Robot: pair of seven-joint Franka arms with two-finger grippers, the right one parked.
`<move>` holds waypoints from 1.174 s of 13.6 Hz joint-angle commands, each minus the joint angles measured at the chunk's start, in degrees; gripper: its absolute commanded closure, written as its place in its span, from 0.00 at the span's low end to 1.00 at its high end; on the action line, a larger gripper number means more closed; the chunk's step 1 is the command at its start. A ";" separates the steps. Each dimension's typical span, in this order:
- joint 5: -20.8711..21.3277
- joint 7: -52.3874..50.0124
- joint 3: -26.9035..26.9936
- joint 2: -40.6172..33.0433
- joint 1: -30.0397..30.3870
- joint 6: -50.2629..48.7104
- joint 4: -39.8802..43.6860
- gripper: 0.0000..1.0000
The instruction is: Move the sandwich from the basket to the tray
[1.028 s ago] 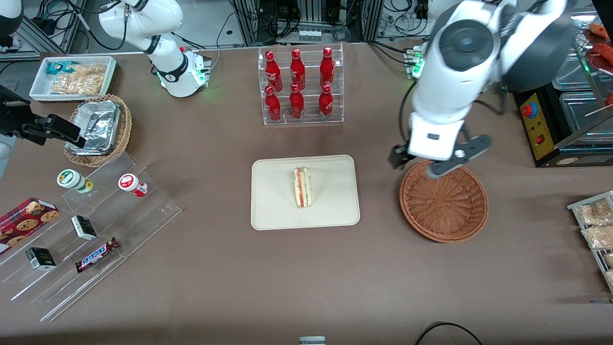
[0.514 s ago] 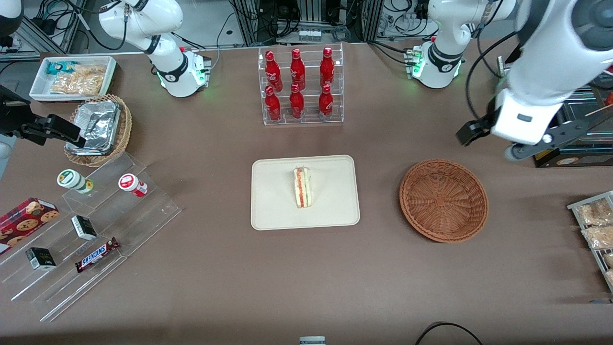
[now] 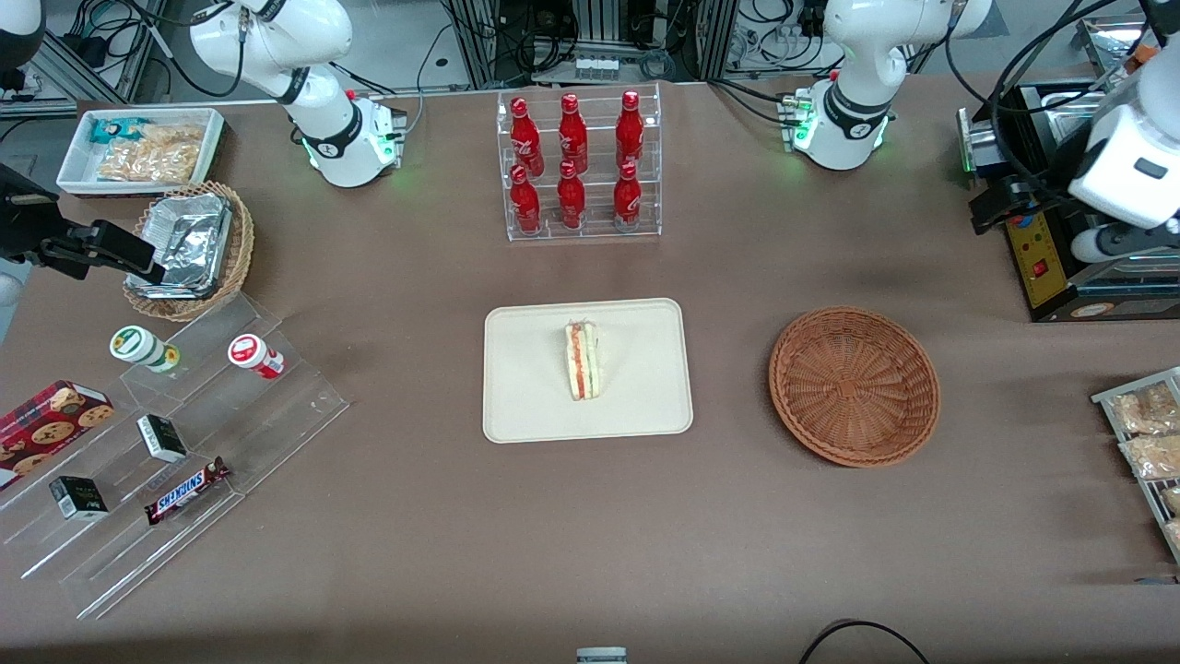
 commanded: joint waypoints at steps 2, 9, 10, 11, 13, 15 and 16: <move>-0.73 0.89 0.74 -0.92 -0.14 1.15 -0.99 0.00; -0.73 2.65 3.73 -0.40 -1.64 1.68 -0.38 0.00; -0.90 2.65 3.73 0.04 -1.64 1.68 0.75 0.00; -1.17 2.74 3.73 0.05 -1.64 1.77 0.85 0.00; -3.01 7.45 3.91 0.05 -1.20 2.47 0.85 0.00; -2.93 12.39 4.00 0.75 -1.02 3.52 1.03 0.00; -2.75 12.40 3.91 0.93 -1.02 4.13 1.11 0.00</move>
